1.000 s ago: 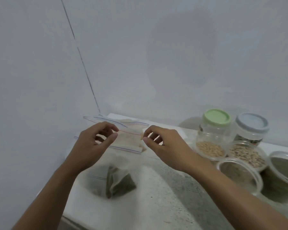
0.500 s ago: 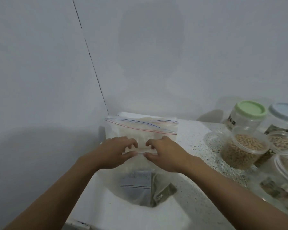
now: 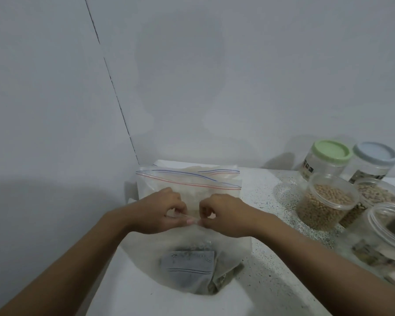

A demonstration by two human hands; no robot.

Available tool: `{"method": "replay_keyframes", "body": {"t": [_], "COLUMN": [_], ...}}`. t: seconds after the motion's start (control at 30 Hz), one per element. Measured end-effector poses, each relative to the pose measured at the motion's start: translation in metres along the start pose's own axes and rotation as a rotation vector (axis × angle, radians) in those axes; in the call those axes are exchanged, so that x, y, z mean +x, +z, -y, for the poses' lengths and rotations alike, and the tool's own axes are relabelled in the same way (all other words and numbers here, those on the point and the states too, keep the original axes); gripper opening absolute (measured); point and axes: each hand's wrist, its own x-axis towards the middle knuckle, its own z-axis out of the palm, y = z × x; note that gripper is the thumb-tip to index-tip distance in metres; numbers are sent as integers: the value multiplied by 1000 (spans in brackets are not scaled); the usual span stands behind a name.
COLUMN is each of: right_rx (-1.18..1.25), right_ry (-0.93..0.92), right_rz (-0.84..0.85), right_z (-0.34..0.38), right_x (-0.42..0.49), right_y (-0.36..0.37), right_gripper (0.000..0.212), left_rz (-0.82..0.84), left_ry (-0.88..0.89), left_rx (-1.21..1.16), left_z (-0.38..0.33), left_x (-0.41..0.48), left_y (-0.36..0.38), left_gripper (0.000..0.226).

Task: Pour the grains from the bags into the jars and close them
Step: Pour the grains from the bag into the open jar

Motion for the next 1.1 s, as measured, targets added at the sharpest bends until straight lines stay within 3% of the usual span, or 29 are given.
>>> {"method": "replay_keyframes", "body": {"t": [0.17, 0.27, 0.33, 0.43, 0.6, 0.83, 0.97, 1.1], "right_rx": [96, 138, 127, 88, 113, -77, -175, -10], "right_ry": [-6, -16, -59, -108, -215, -258, -301, -222], "right_rz": [65, 73, 10, -108, -235, -542, -828, -1076], "right_z": [-5, -11, -15, -21, -36, -73, -101, -122], "right_x": [-9, -15, -19, -29, -60, -89, -96, -100], "right_y": [-6, -13, -23, -42, -75, -118, -118, -97], "right_gripper": [27, 33, 21, 35, 31, 27, 31, 24], "left_rz": [123, 97, 58, 10, -82, -273, -413, -513], "left_ry": [-25, 15, 58, 118, 141, 91, 75, -25], "left_rx": [-49, -57, -98, -159, -316, -369, -460, -692], "left_z": [-10, -21, -32, -52, -96, -155, -178, -197], "left_x": [5, 6, 7, 11, 15, 44, 66, 87], "left_y": [-5, -14, -24, -37, -60, -73, -64, -32], "left_gripper": [38, 31, 35, 41, 24, 28, 35, 32]}}
